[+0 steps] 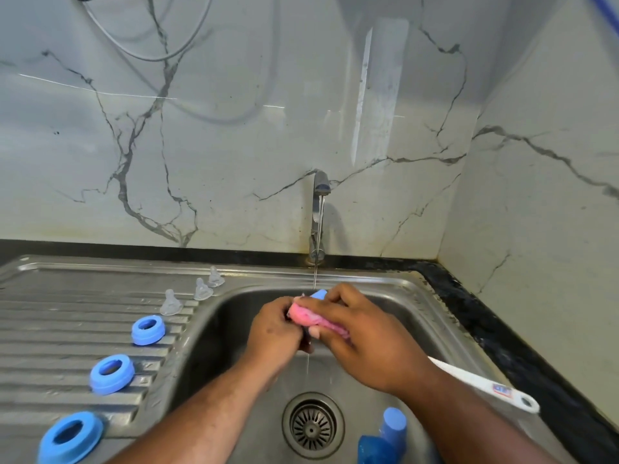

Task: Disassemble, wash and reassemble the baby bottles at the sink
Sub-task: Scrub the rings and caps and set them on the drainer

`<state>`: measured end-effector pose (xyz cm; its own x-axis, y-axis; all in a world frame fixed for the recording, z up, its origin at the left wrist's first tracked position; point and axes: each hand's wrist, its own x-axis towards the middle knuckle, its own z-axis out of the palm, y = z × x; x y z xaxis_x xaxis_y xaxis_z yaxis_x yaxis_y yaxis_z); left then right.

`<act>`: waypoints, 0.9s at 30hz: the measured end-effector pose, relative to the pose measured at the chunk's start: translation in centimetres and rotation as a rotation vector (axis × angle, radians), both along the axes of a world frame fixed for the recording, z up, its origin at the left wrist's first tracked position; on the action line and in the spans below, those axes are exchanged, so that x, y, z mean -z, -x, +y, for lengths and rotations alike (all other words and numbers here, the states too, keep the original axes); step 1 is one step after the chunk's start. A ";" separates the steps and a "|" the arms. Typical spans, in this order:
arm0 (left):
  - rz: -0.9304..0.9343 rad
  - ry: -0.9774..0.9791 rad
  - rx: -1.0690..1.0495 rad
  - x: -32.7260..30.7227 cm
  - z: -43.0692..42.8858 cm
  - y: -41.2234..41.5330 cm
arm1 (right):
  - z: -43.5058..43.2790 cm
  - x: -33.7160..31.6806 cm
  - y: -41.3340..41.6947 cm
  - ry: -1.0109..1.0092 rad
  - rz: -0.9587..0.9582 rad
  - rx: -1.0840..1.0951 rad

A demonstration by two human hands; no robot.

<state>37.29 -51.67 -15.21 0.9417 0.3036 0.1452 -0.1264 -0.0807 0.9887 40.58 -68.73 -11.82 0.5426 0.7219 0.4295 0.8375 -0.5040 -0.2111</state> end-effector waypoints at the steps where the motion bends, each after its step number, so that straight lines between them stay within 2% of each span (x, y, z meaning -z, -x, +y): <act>1: 0.007 -0.015 -0.005 0.0 -0.1 0.0 | -0.1 0.0 -0.5 -0.021 -0.019 0.050; 4: 0.023 -0.030 0.062 -0.1 -0.7 0.3 | -0.9 -0.2 -1.4 -0.088 -0.024 0.208; 8: -0.027 -0.048 0.037 -0.3 -0.7 0.4 | -0.2 -0.5 0.4 0.023 -0.015 0.003; 12: -0.016 -0.031 -0.034 0.3 -0.1 -0.2 | -1.1 -0.7 -1.2 -0.079 -0.008 0.251; 17: -0.057 -0.004 0.052 0.0 -0.3 0.0 | -0.1 -0.6 0.8 0.012 0.018 0.049; 21: 0.006 -0.019 0.018 0.3 -0.3 -0.3 | -0.8 -1.0 -0.6 -0.064 -0.026 0.273; 25: -0.042 -0.079 0.091 -0.1 -0.9 0.4 | -0.1 -0.9 1.1 0.023 0.011 0.052; 27: -0.049 -0.075 0.063 -0.1 -0.9 0.2 | -0.5 -0.9 0.2 0.013 -0.016 0.141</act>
